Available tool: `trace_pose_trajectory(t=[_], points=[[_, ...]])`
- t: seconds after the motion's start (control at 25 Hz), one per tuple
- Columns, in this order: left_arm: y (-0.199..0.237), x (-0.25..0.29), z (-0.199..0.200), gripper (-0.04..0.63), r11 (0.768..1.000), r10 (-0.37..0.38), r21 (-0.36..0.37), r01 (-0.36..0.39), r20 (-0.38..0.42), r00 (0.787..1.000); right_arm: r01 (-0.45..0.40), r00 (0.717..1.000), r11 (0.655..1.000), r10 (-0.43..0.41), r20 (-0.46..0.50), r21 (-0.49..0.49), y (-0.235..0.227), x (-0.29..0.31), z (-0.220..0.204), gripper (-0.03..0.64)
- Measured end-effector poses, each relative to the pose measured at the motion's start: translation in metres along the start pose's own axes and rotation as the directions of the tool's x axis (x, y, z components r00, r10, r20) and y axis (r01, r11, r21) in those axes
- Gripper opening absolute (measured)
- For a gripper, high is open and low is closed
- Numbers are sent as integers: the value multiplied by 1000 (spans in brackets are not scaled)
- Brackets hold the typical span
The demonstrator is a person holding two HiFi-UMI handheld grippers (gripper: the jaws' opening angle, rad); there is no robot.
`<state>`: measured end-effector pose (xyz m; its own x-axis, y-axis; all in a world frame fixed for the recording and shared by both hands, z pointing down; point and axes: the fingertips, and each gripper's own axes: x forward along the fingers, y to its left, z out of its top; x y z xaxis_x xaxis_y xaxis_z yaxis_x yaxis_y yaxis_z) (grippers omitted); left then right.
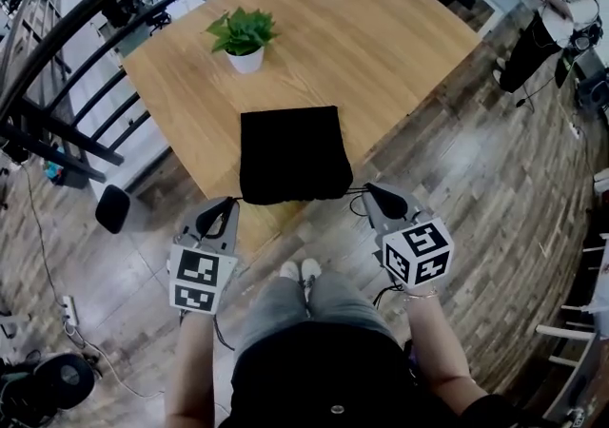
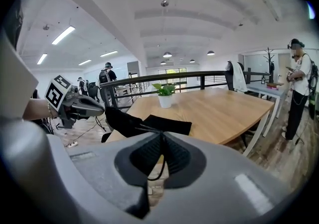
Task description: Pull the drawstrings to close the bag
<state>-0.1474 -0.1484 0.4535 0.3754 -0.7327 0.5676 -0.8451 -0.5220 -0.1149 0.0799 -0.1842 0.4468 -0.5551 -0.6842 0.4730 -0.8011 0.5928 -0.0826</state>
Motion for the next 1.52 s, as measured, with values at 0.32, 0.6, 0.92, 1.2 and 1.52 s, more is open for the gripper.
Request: trace_pose_trajectory(t=[0.32, 0.6, 0.92, 1.2, 1.52], points=[[3, -15, 16, 28, 999, 34, -11, -34, 60, 998, 23, 998, 999, -25, 59, 34, -5, -16, 21, -2], [10, -25, 25, 28, 997, 74, -34, -71, 107, 992, 35, 995, 999, -38, 87, 32, -9, -24, 32, -2], [18, -35, 40, 28, 994, 107, -54, -100, 155, 982, 51, 990, 998, -55, 130, 37, -11, -34, 45, -2], [28, -43, 46, 28, 990, 136, -72, -124, 189, 973, 76, 984, 996, -83, 160, 48, -14, -41, 56, -2], [35, -51, 49, 25, 986, 156, -95, -139, 207, 966, 91, 980, 994, -100, 175, 61, -20, -47, 58, -2]])
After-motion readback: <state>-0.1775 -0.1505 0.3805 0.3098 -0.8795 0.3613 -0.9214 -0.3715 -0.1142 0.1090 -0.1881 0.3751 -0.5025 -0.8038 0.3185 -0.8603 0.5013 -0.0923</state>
